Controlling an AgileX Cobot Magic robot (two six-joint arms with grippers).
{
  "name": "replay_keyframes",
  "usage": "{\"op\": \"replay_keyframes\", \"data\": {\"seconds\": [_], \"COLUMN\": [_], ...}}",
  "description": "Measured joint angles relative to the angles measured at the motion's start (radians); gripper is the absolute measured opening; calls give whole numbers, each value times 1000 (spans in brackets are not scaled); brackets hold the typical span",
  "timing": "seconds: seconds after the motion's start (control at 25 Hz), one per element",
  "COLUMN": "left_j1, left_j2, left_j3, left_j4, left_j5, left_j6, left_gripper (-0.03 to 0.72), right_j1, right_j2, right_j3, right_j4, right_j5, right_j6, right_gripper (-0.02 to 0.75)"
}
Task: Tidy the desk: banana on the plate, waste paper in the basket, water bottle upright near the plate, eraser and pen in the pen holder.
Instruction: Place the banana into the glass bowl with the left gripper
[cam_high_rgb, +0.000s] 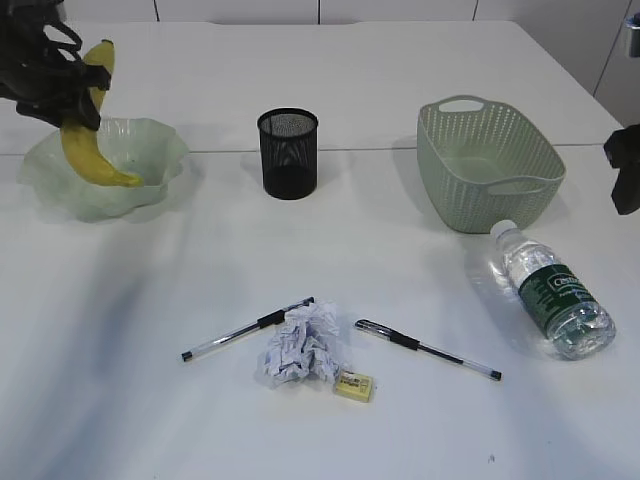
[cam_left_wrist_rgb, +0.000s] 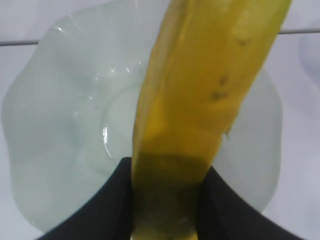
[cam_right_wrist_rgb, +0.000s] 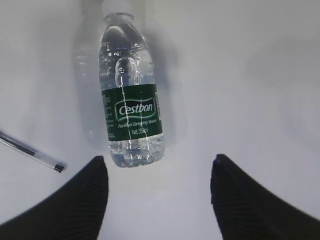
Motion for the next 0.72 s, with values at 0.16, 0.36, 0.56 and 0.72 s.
{"op": "replay_keyframes", "data": {"seconds": [0.16, 0.36, 0.56, 0.72], "left_j1": [0, 5, 5, 7], "left_j2": [36, 71, 80, 80], "left_j3": [0, -9, -11, -11], "left_j4": [-2, -3, -7, -33], "left_j5": [-40, -77, -98, -81], "left_j6": [0, 0, 0, 0], "left_gripper": [207, 207, 207, 207], "right_j1": [0, 0, 0, 0], "right_j2": [0, 0, 0, 0], "right_j3": [0, 0, 0, 0], "right_j4": [0, 0, 0, 2], "right_j5": [-11, -13, -17, -18], "right_j6": [0, 0, 0, 0], "right_gripper": [483, 483, 484, 483]}}
